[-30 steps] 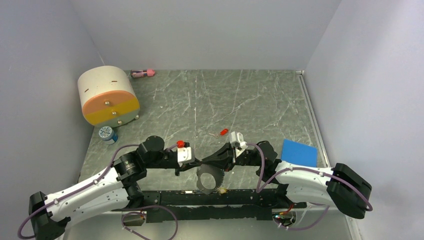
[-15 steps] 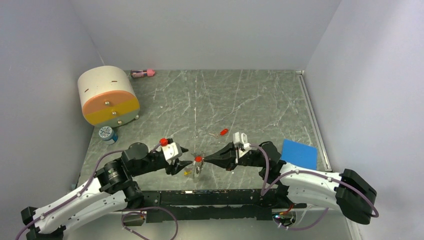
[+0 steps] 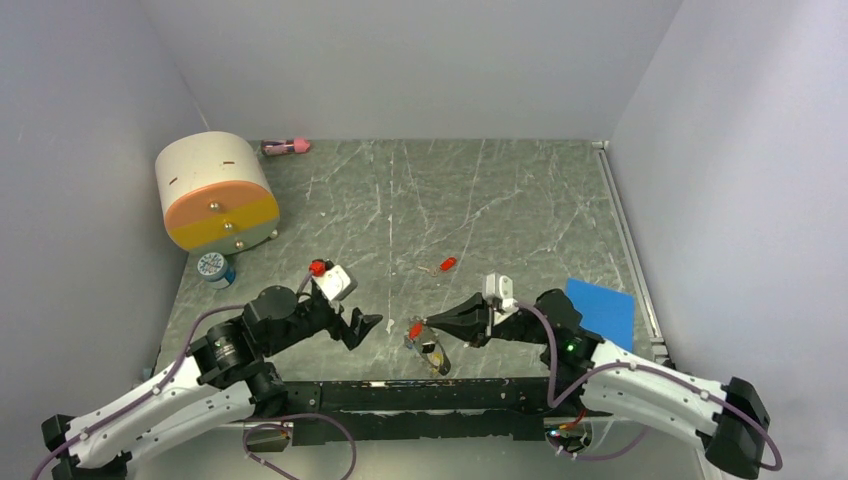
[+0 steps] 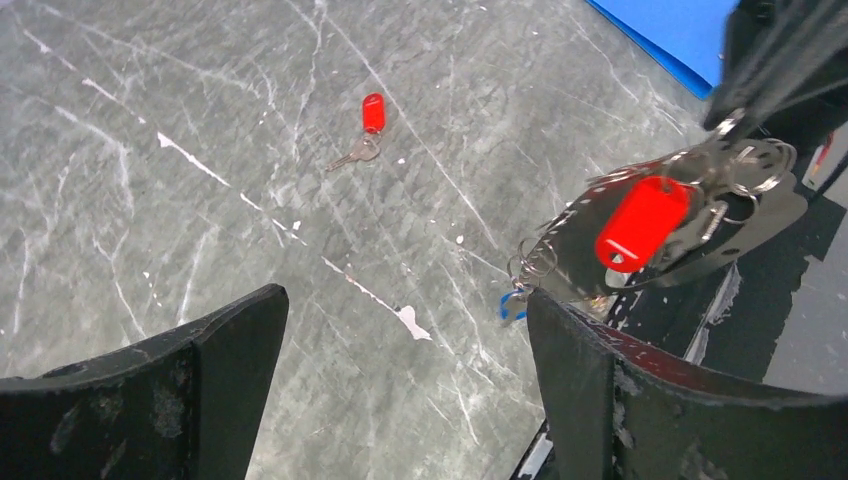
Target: Put the keys on the keyring
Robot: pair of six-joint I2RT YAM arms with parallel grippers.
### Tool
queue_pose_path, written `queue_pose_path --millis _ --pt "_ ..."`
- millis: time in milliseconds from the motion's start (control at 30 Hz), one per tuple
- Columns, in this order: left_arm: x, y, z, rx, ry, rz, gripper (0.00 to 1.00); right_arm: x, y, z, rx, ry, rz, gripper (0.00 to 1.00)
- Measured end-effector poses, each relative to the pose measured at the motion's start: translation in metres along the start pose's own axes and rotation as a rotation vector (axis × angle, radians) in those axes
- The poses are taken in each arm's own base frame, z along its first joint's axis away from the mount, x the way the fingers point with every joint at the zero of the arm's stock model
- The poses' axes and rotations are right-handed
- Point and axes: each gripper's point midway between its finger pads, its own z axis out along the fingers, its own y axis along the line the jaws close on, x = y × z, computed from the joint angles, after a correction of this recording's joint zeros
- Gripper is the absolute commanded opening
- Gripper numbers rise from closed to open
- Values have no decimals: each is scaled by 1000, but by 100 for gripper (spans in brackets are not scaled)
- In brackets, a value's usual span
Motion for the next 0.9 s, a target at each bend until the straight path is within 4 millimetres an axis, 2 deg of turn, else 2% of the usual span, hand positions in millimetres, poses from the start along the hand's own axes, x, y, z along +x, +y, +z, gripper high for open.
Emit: queue_pose_path --millis 300,500,700,900 --pt "9 17 11 -135 50 -124 94 10 -4 -39 123 92 -37 0" --pt "12 21 23 -189 100 -194 94 27 -15 -53 204 167 -48 0" --pt "14 20 37 -215 153 -253 94 51 -28 -53 251 264 -34 0" --pt "17 20 43 -239 187 -305 95 82 -37 -41 242 366 -4 0"
